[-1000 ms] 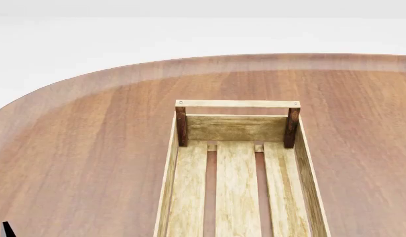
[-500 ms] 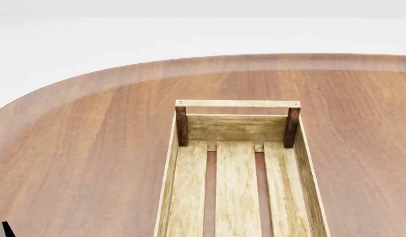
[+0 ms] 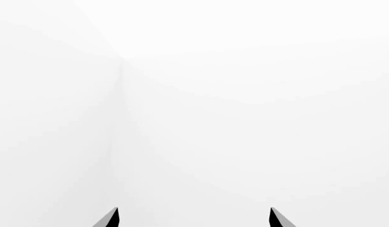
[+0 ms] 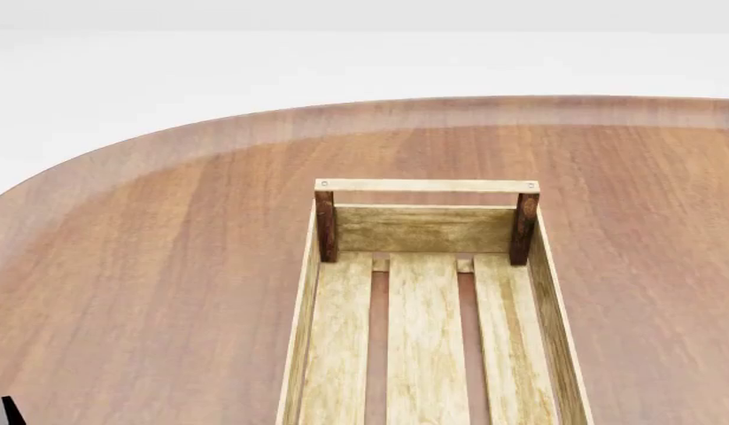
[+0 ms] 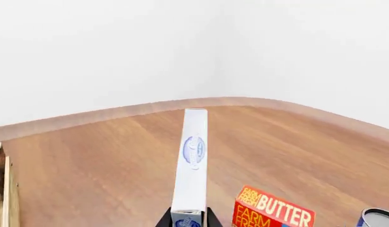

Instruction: Pick up the cream cheese and put it in the tray.

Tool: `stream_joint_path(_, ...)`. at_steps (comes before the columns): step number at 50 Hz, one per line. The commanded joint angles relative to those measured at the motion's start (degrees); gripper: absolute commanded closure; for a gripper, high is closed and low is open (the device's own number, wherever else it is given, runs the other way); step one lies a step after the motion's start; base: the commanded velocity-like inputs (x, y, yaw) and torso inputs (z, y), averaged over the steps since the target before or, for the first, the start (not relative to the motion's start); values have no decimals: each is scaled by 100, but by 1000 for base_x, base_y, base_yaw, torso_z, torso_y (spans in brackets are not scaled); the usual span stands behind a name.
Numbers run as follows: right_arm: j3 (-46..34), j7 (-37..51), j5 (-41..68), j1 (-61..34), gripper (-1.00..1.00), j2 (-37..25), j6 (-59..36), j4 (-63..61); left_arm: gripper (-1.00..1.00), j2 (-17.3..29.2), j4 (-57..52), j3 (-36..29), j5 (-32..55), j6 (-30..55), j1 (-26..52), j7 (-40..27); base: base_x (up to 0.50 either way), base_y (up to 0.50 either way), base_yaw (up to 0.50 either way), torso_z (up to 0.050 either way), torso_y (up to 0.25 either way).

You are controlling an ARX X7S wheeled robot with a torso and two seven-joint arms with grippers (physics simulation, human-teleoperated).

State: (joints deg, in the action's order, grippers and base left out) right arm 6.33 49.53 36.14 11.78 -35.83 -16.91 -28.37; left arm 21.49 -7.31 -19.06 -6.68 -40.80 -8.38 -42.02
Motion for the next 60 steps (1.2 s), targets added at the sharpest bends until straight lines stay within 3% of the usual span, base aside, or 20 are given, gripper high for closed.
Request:
stream_joint_path(1,-151,-493,467,-400,100,-469,-566,-275,-100,9,19,-16,3,-1,13,-13,0,0,0,0,0)
stream_joint_path(9,-265,-1172,945,-699,100,-755,-639,-398,-100,17,30,-23,7,-3,22,-23,0,0,0,0,0)
stream_joint_path(27,-612,-1313,1443,-1735,100,-1265,-1434,-589,-100,30,19,-49,6,31,41,-37,0,0,0,0,1)
stream_joint_path(49,-1950,-1837,1186,-3686,100,-1126,-2417,-449,-100,45,47,-78,-1,30,62,-67,0,0,0,0,1)
stream_joint_path(60,-2641,-2692,777,-4134,100,-1006,-2311,-97,-100,51,37,-81,-12,50,63,-91,0,0,0,0,0)
